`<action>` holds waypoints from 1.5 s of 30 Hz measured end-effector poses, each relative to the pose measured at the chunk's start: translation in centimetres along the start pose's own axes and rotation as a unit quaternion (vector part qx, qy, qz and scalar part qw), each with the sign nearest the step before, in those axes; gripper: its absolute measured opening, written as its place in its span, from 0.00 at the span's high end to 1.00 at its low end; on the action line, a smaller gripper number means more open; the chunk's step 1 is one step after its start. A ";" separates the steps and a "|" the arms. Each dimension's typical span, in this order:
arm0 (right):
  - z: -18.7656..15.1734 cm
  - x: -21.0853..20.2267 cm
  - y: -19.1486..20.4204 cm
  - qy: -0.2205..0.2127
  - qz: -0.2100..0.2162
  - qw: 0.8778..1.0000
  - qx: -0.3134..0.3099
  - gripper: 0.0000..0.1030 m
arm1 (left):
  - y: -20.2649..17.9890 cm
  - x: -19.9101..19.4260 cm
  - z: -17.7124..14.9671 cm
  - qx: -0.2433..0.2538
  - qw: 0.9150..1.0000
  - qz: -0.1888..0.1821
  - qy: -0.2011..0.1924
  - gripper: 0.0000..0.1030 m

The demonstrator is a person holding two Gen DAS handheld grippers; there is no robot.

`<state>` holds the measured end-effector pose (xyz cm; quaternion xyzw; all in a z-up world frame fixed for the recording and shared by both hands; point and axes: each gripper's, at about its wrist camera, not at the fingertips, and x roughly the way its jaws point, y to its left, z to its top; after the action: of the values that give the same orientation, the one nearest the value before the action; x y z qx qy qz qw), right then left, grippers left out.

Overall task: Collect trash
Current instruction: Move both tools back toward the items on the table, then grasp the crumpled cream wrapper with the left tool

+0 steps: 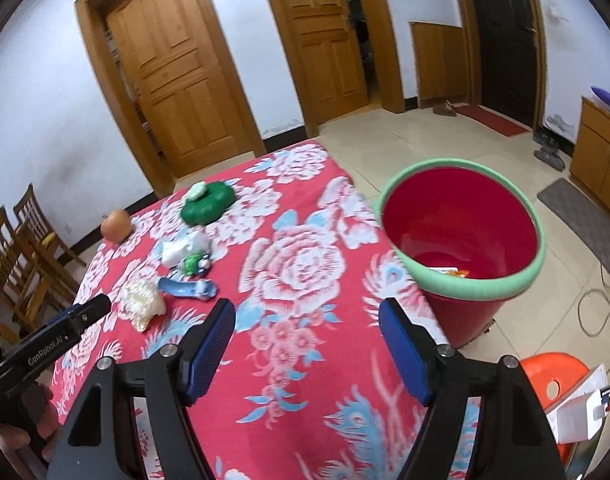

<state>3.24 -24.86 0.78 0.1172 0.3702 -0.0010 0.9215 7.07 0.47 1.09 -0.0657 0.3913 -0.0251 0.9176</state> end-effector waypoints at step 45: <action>3.2 9.1 5.2 0.076 0.092 0.992 -0.049 0.37 | 0.6 9.0 0.4 -0.017 0.991 -0.098 0.090 0.75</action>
<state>12.50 -19.68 -2.11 0.1055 0.4262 0.1104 0.8916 13.58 0.23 -5.19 -0.1162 0.4645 -0.1139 0.8705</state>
